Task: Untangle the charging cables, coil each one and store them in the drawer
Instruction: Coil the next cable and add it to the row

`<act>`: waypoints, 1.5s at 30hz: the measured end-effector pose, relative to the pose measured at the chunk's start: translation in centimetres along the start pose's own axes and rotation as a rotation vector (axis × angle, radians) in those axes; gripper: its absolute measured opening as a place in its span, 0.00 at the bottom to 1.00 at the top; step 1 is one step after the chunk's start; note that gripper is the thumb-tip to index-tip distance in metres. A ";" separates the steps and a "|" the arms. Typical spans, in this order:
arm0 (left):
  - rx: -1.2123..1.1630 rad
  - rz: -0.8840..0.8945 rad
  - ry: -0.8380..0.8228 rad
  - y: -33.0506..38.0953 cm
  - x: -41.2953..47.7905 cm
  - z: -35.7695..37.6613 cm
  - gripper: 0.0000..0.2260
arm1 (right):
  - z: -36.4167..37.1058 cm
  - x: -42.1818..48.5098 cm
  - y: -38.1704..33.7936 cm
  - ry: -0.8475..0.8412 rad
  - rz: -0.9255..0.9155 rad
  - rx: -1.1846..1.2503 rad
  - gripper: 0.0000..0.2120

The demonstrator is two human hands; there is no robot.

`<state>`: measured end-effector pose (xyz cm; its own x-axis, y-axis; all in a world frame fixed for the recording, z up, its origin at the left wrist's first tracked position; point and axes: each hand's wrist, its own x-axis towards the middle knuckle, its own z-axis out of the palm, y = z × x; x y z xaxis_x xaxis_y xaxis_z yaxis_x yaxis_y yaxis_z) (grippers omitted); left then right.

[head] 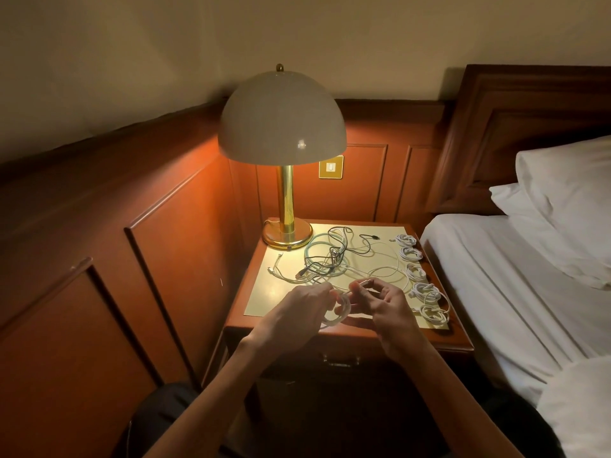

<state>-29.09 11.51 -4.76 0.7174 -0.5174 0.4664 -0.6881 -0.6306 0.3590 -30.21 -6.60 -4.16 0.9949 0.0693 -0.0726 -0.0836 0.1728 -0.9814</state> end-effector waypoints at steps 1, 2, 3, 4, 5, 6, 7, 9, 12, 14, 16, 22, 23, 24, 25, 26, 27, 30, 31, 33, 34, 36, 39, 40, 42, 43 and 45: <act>-0.010 -0.007 0.014 0.0 0.1 0.0 0.06 | 0.1 0.2 0.0 0.004 0.054 0.081 0.11; -0.036 -0.023 0.028 0.1 0.2 0.0 0.08 | 0.3 0.4 0.0 0.022 0.098 0.151 0.11; -0.075 -0.054 0.040 0.2 0.3 0.0 0.09 | 0.3 0.5 0.2 0.048 0.123 0.191 0.12; -0.122 -0.093 0.056 0.3 0.5 0.0 0.10 | 0.4 0.5 0.2 0.076 0.132 0.192 0.15; -0.157 -0.120 0.078 0.6 0.6 0.0 0.11 | 0.4 0.5 0.4 0.092 0.130 0.164 0.19; -0.170 -0.135 0.103 0.8 0.9 -0.2 0.11 | 0.5 0.3 0.6 0.088 0.119 0.137 0.22; -0.147 -0.134 0.122 1.1 1.3 -0.5 0.11 | 0.6 0.1 0.9 0.084 0.096 0.127 0.23; -0.081 -0.131 0.173 1.4 1.9 -1.1 0.13 | 0.7 -0.2 1.0 0.138 -0.034 0.075 0.17; 0.006 -0.166 0.175 1.0 2.2 -1.3 0.15 | 0.2 -0.4 0.5 0.377 -0.424 -0.283 0.11; 0.048 -0.190 0.091 0.5 2.2 -0.8 0.14 | -0.2 -0.4 0.1 0.334 -0.674 -0.503 0.14; 0.031 -0.221 0.033 0.1 2.2 -0.5 0.14 | -0.4 -0.2 0.0 0.210 -0.845 -0.723 0.16; 0.029 -0.273 -0.034 0.1 2.4 -0.7 0.14 | -1.4 -0.1 0.5 0.138 -1.211 -1.109 0.29; 0.033 -0.267 -0.042 0.0 2.4 -0.7 0.14 | -1.6 0.0 0.6 0.105 -1.229 -1.175 0.31; 0.037 -0.253 -0.043 0.0 2.4 -0.7 0.14 | -1.8 0.2 0.6 0.081 -1.234 -1.240 0.30; 0.032 -0.238 -0.044 0.0 2.3 -0.7 0.13 | -1.9 0.5 0.5 0.075 -1.230 -1.288 0.28; 0.021 -0.222 -0.043 0.1 2.2 -0.8 0.13 | -2.1 0.9 0.4 0.083 -1.225 -1.313 0.25; 0.008 -0.214 -0.043 0.1 2.1 -0.9 0.14 | -2.2 1.4 0.2 0.090 -1.219 -1.320 0.22; -0.060 -0.227 -0.064 0.4 1.9 -1.4 0.16 | -2.8 2.2 -0.3 0.039 -1.197 -1.315 0.16; -0.095 -0.253 -0.091 0.4 1.8 -1.6 0.17 | -2.9 2.2 -0.6 -0.004 -1.186 -1.324 0.15; -0.188 -0.314 -0.148 0.4 1.6 -1.8 0.18 | -3.4 2.3 -1.0 -0.096 -1.170 -1.360 0.16; -0.214 -0.326 -0.162 0.4 1.5 -1.8 0.18 | -3.6 2.3 -1.3 -0.143 -1.158 -1.386 0.17; -0.223 -0.320 -0.167 0.2 1.4 -1.7 0.19 | -4.3 2.7 -1.5 -0.198 -1.146 -1.435 0.20; -0.215 -0.237 -0.082 0.2 1.3 -1.2 0.18 | -4.6 3.1 -1.4 -0.086 -1.089 -1.358 0.15; -0.199 -0.188 -0.030 0.3 1.3 -1.1 0.17 | -4.5 3.1 -1.3 -0.026 -1.098 -1.333 0.14; -0.144 -0.093 0.073 0.5 1.4 -1.0 0.15 | -3.9 3.3 -0.8 0.043 -1.154 -1.322 0.11; -0.123 -0.067 0.111 0.6 1.5 -1.0 0.14 | -3.4 3.3 -0.6 0.047 -1.126 -1.273 0.10; -0.114 -0.054 0.172 0.9 1.8 -1.1 0.13 | -2.2 2.9 -0.7 0.091 -0.982 -1.073 0.09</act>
<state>-28.56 10.59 -2.71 0.7309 -0.3722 0.5720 -0.6644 -0.5796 0.4718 -27.12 -8.65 -4.05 0.6290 0.2903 0.7211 0.6587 -0.6917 -0.2962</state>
